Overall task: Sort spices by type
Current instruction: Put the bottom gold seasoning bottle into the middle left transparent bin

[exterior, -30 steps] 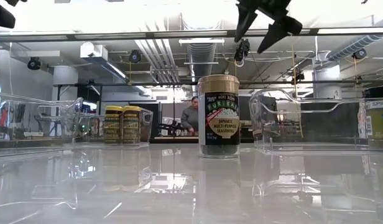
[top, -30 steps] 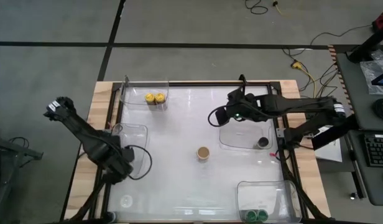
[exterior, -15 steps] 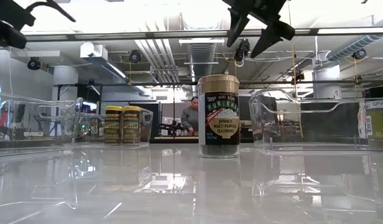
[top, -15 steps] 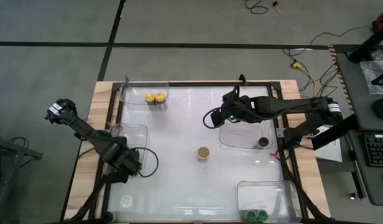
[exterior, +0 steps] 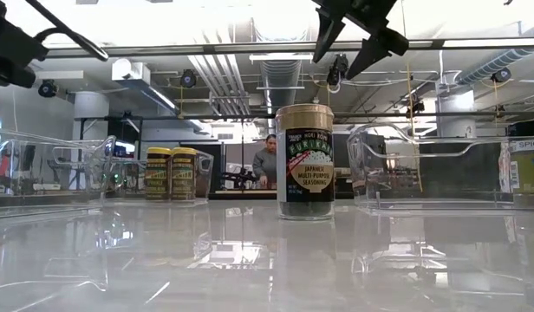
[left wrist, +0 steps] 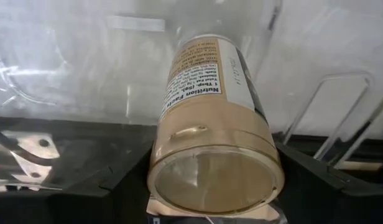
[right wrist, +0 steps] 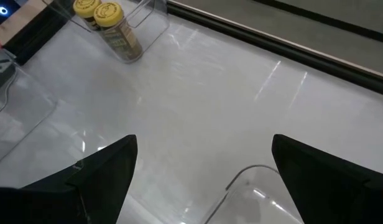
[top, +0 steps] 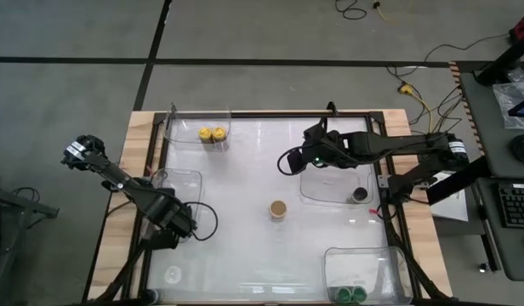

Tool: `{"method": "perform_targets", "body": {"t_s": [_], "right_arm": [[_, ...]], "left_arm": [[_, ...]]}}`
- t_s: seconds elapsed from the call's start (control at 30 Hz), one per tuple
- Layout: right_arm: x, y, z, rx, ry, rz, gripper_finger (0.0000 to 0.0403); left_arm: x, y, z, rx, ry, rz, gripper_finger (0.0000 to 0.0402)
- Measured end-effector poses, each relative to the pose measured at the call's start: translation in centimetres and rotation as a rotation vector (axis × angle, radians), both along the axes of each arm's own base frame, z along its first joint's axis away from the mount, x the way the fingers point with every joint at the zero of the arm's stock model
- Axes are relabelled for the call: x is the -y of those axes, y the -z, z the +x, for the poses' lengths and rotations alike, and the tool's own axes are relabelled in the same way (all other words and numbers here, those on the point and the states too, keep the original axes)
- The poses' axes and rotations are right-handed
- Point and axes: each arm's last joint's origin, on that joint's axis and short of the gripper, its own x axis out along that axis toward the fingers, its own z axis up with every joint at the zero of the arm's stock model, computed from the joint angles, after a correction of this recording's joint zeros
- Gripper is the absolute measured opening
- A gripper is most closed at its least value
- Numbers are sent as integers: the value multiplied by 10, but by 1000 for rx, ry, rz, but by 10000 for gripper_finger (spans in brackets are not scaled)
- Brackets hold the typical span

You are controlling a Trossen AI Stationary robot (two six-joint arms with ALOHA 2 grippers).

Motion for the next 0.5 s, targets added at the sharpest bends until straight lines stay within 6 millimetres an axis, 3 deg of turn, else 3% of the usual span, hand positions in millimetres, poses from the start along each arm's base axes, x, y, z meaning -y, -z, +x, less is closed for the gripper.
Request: {"method": "perform_targets", "body": {"t_s": [0.5], "right_arm": [[0, 0, 0, -7, -10, -7, 364]], "left_arm": [[3, 3, 3, 17, 6, -48, 263]]}}
